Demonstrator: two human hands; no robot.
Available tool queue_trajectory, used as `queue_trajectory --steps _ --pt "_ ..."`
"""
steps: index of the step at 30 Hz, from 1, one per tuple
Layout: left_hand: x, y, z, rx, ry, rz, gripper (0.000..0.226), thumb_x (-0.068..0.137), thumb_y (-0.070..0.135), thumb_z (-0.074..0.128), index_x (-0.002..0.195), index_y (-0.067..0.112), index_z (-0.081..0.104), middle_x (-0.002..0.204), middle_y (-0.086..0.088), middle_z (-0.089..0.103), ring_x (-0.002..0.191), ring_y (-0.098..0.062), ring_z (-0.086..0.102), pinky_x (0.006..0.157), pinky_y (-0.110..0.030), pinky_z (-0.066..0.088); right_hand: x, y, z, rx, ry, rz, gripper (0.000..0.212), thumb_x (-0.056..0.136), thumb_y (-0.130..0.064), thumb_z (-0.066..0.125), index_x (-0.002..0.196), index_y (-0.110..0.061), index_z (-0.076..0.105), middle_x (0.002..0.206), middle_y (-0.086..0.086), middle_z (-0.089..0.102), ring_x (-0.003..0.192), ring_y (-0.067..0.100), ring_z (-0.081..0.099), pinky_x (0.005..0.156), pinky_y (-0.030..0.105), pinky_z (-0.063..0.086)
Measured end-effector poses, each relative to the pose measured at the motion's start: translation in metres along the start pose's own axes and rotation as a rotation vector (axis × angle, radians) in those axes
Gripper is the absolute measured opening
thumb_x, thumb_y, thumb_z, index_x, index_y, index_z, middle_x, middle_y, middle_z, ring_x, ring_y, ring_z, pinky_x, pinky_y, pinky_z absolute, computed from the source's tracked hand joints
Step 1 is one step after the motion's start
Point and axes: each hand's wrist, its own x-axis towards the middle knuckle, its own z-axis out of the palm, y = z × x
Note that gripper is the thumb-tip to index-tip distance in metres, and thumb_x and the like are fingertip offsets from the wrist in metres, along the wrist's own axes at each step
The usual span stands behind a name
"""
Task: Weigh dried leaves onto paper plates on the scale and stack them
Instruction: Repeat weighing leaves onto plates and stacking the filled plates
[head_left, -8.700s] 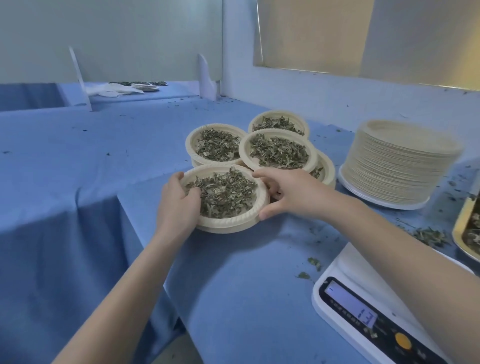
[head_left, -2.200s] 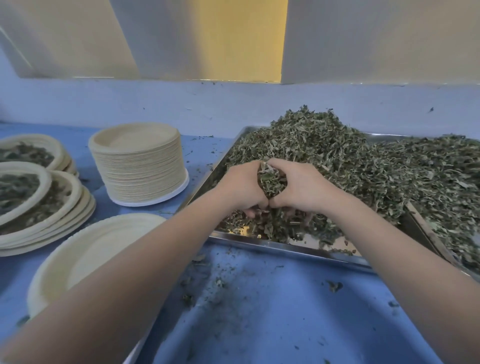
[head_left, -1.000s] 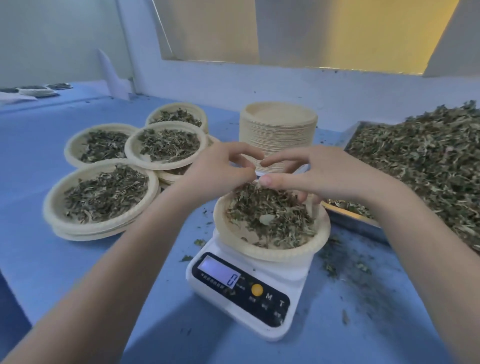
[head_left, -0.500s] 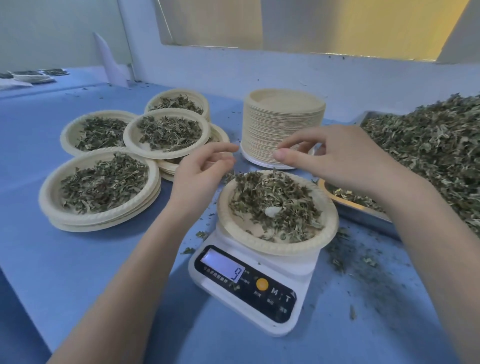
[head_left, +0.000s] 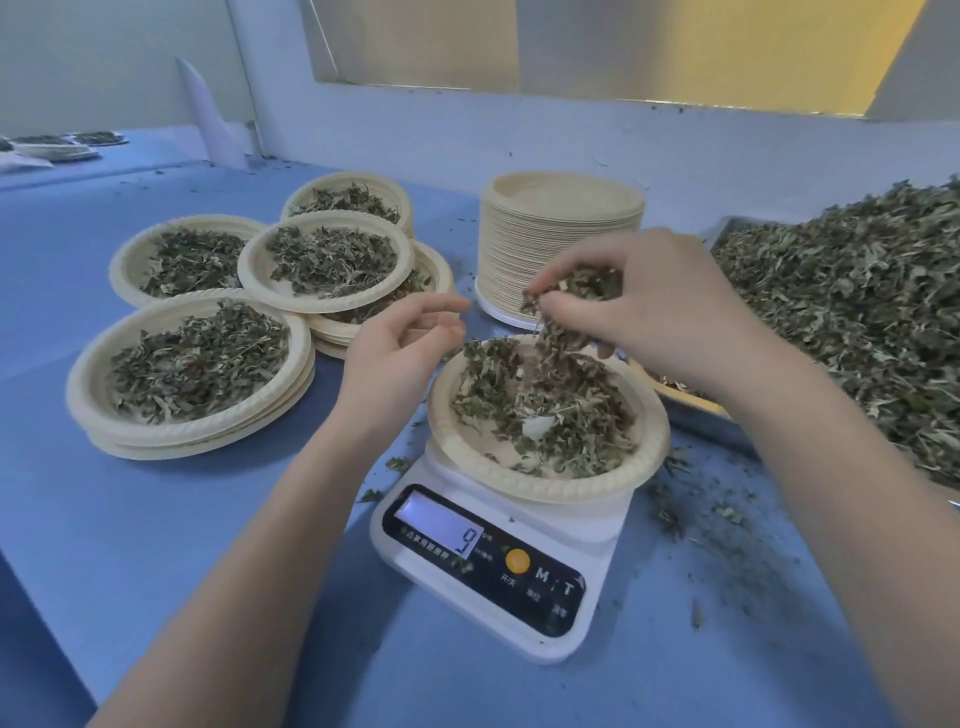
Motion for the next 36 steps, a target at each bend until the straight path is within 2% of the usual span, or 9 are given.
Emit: queue_trajectory --steps 2,8,12,17,21,24,31,33,36 --pt "0.000 0.000 0.001 0.004 -0.002 -0.007 0.021 0.089 0.006 0.057 0.104 0.017 0.068 0.087 0.004 0.063 0.069 0.004 0.056 0.064 -0.007 0.042 0.000 0.001 -0.002 0.070 0.015 0.015 0.009 0.085 -0.024 0.066 0.087 -0.031 0.071 0.047 -0.033 0.053 0.033 -0.002 0.050 0.037 0.007 0.033" --pt "0.000 -0.001 0.001 0.043 -0.014 -0.036 0.024 0.089 0.011 0.057 0.107 0.022 0.068 0.103 0.007 0.069 0.095 -0.003 0.062 0.080 -0.018 0.044 0.000 0.004 -0.006 0.150 0.056 0.028 0.009 0.085 -0.021 0.068 0.091 -0.025 0.073 0.040 -0.020 0.053 0.030 0.000 0.048 0.038 0.006 0.033" --pt "0.001 -0.002 0.001 0.040 -0.018 -0.042 0.023 0.089 0.012 0.057 0.107 0.021 0.068 0.102 0.008 0.069 0.094 -0.004 0.062 0.083 -0.021 0.046 0.001 0.007 -0.011 0.186 0.080 0.039 0.009 0.084 -0.020 0.069 0.089 -0.026 0.074 0.042 -0.015 0.056 0.033 0.003 0.052 0.039 0.009 0.039" --pt "0.001 -0.004 0.001 0.054 -0.023 -0.043 0.021 0.087 0.015 0.060 0.104 0.023 0.068 0.097 0.010 0.068 0.094 -0.005 0.062 0.089 -0.027 0.048 0.002 0.011 -0.016 0.168 0.111 0.039 0.008 0.084 -0.022 0.069 0.086 -0.029 0.073 0.044 -0.021 0.056 0.036 0.000 0.050 0.042 0.006 0.035" --pt "-0.001 -0.003 0.003 0.066 -0.060 -0.041 0.030 0.075 0.027 0.059 0.103 0.025 0.068 0.096 0.016 0.068 0.090 0.002 0.061 0.088 -0.025 0.046 0.001 0.010 -0.013 0.203 0.084 0.052 0.009 0.084 -0.019 0.068 0.087 -0.026 0.073 0.044 -0.019 0.056 0.033 0.002 0.051 0.039 0.009 0.039" --pt "-0.002 -0.001 0.005 0.072 -0.079 -0.047 0.035 0.071 0.031 0.057 0.104 0.024 0.068 0.098 0.014 0.067 0.092 0.001 0.061 0.089 -0.025 0.046 0.001 0.008 -0.009 0.212 0.060 0.057 0.008 0.084 -0.019 0.069 0.088 -0.025 0.074 0.043 -0.019 0.055 0.032 0.001 0.049 0.038 0.007 0.035" --pt "-0.001 -0.005 0.004 0.077 -0.071 -0.036 0.020 0.087 0.011 0.061 0.102 0.022 0.069 0.088 0.015 0.066 0.082 0.005 0.060 0.082 -0.022 0.043 0.002 0.012 -0.012 0.201 0.062 0.058 0.008 0.084 -0.021 0.069 0.086 -0.028 0.073 0.043 -0.019 0.055 0.034 0.000 0.050 0.040 0.007 0.036" --pt "-0.001 -0.004 0.004 0.069 -0.074 -0.035 0.020 0.083 0.017 0.064 0.101 0.023 0.069 0.088 0.016 0.066 0.082 0.005 0.060 0.082 -0.023 0.043 0.003 0.017 -0.019 0.173 0.099 0.057 0.008 0.083 -0.023 0.070 0.086 -0.029 0.073 0.043 -0.021 0.056 0.035 -0.001 0.051 0.040 0.006 0.035" --pt "-0.002 -0.003 0.005 0.076 -0.076 -0.044 0.032 0.071 0.030 0.059 0.101 0.026 0.068 0.095 0.015 0.068 0.090 0.000 0.061 0.087 -0.026 0.045 0.003 0.028 -0.030 0.118 0.157 0.075 0.008 0.083 -0.023 0.069 0.085 -0.031 0.072 0.043 -0.024 0.055 0.036 -0.004 0.051 0.040 0.002 0.031"
